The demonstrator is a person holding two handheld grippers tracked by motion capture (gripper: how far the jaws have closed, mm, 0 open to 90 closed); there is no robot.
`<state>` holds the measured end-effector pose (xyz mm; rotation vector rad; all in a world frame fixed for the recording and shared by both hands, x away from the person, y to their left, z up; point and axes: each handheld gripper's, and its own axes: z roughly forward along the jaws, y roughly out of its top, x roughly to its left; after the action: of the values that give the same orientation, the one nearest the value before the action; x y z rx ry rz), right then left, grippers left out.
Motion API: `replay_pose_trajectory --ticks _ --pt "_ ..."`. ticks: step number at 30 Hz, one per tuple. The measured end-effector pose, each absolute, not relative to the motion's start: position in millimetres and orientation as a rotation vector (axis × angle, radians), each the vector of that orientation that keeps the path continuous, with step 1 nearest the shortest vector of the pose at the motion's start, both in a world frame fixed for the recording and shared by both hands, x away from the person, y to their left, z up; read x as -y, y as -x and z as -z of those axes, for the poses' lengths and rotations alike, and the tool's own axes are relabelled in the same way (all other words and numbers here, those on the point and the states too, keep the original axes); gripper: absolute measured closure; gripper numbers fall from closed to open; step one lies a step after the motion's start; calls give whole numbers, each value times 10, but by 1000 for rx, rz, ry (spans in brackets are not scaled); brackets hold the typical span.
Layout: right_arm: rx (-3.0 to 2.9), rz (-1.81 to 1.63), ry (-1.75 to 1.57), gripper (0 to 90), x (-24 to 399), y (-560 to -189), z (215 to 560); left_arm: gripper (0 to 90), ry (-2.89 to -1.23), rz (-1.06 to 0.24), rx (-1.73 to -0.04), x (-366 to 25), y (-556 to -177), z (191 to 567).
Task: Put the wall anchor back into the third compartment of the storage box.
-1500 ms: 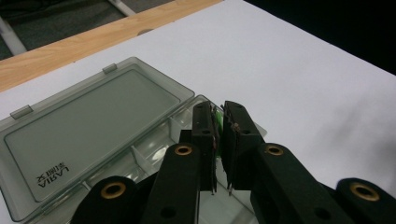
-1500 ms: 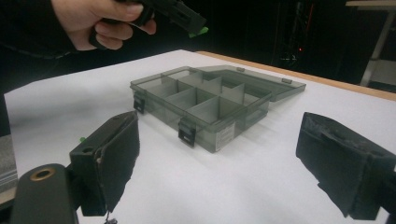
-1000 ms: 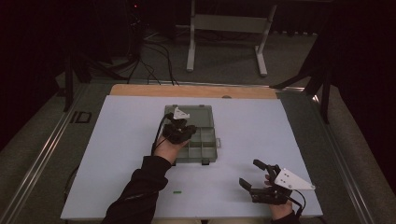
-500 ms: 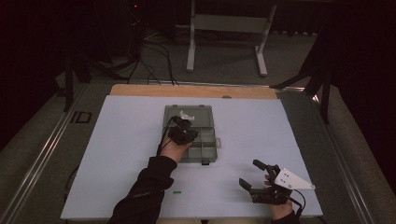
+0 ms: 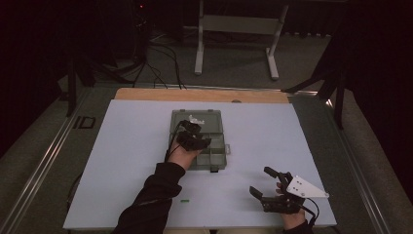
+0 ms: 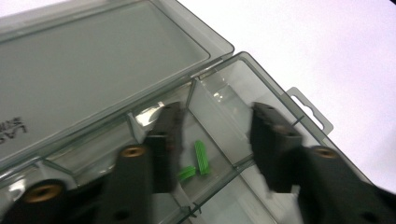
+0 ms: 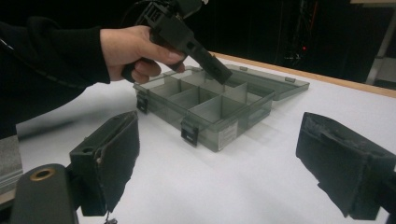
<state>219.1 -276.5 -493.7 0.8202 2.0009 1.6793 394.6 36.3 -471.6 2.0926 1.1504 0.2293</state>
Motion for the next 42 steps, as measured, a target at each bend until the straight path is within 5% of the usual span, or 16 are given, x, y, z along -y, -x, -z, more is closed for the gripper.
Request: replay_pose_trajectory --ticks 7,15,42 --pt "-2003 -1677 -823 135 2760 -2186 4934 146 -2132 -254 -1137 -370 -3902 4652" --pt "-2003 -1676 -820 135 2758 -2183 4930 8 -2131 -199 -1085 -451 -3857 4576" --pt "-2005 -1670 -819 135 2739 -2182 4931 0 -2143 -164 -822 -853 -3364 4279"
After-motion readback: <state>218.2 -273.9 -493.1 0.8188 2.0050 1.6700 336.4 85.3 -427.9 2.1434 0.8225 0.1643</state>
